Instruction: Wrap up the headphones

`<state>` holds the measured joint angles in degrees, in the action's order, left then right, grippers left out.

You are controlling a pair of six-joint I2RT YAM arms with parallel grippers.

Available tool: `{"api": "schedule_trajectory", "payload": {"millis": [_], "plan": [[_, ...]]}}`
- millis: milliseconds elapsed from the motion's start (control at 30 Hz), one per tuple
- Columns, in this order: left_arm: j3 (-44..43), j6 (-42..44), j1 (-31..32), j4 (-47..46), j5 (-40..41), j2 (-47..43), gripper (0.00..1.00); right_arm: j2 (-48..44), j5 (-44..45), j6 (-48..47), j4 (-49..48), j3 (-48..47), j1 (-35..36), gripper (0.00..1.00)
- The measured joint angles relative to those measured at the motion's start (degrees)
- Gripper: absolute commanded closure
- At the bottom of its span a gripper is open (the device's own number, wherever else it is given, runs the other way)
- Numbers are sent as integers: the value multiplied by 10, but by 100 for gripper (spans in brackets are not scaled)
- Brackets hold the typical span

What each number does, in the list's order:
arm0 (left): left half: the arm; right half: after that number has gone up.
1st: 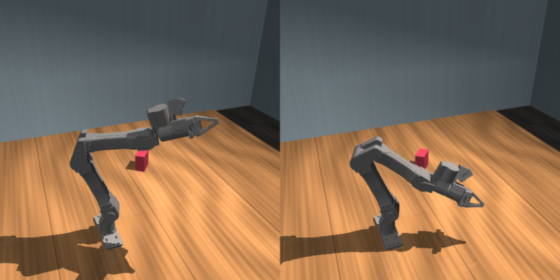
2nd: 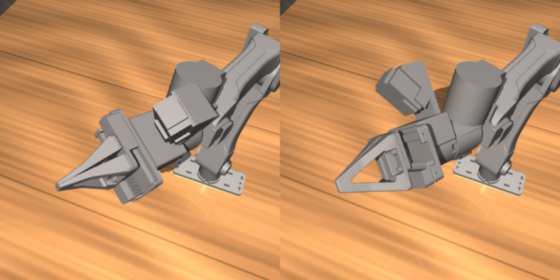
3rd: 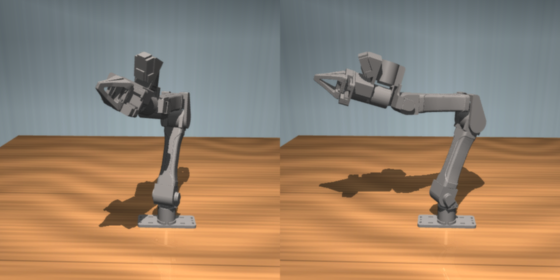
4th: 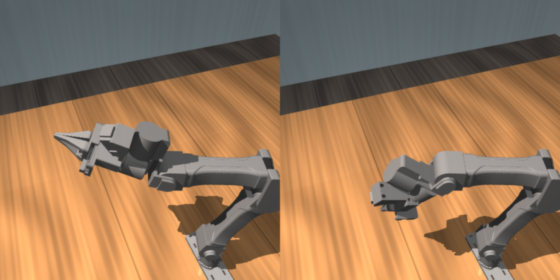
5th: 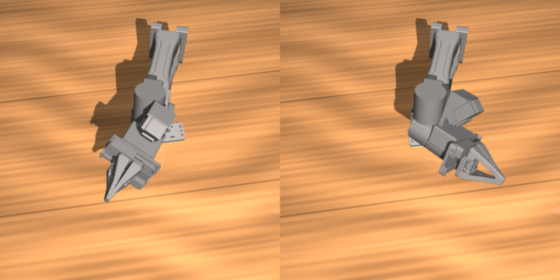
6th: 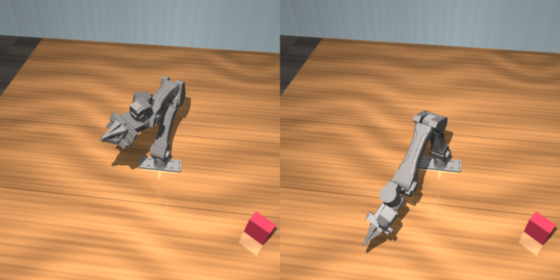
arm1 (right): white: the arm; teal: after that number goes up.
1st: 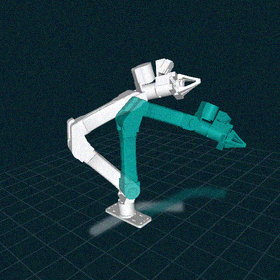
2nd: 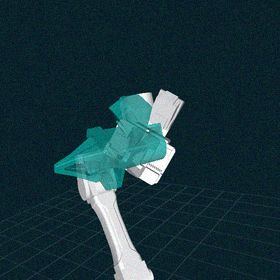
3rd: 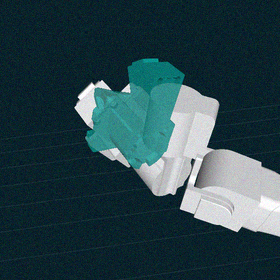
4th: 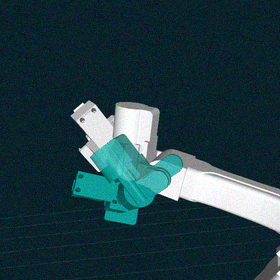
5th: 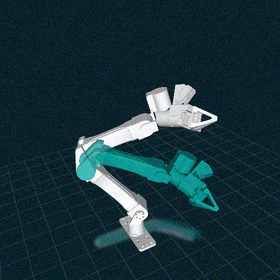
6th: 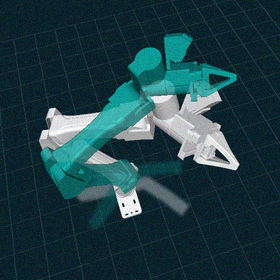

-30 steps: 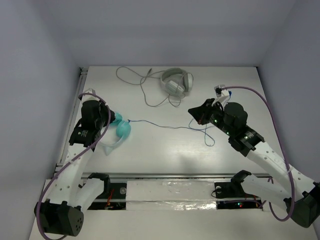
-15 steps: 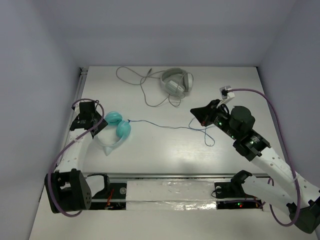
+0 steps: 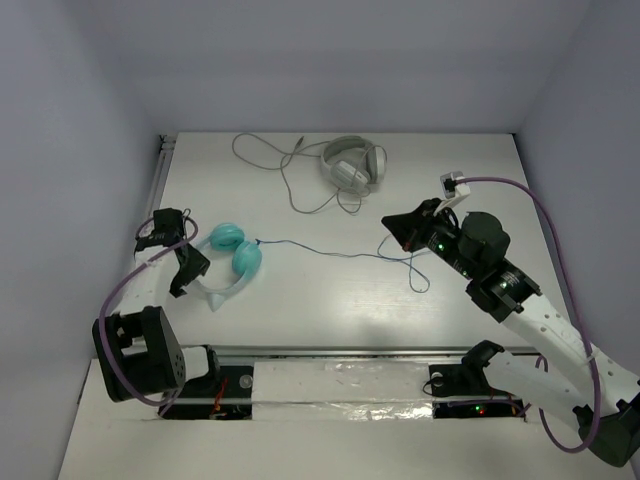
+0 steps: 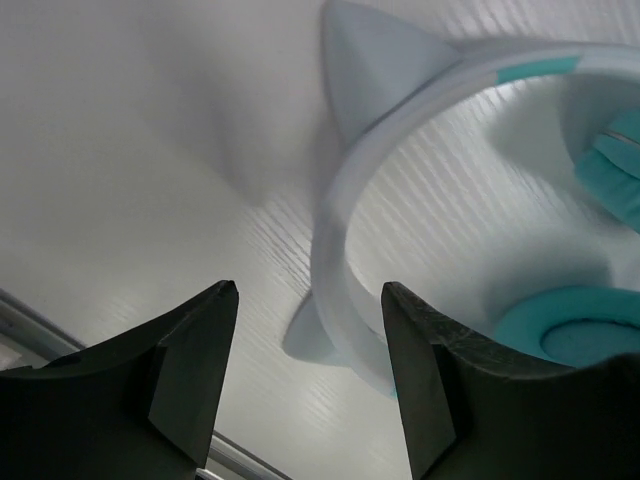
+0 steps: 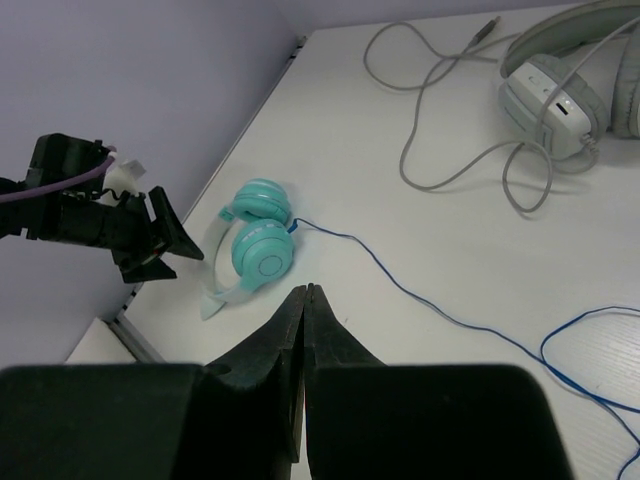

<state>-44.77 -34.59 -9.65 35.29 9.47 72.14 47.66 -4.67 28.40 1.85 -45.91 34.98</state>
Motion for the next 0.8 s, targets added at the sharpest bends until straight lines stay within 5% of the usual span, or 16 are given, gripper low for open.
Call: {"api": "schedule_trajectory", "payload": {"millis": [333,533,633,667,800], "plan": [[-3,9,-20,-25,-29,123,52,-1,-3,1,0,0,0,96],[-3,21,-20,-54,-38,132,67,0,-7,1,0,0,0,96],[-11,28,-17,-58,-40,143,86,-1,-7,1,0,0,0,96],[-17,33,-16,-60,-41,151,99,-1,-7,1,0,0,0,96],[-44,52,-5,-65,-49,177,100,-2,-6,1,0,0,0,96]]}}
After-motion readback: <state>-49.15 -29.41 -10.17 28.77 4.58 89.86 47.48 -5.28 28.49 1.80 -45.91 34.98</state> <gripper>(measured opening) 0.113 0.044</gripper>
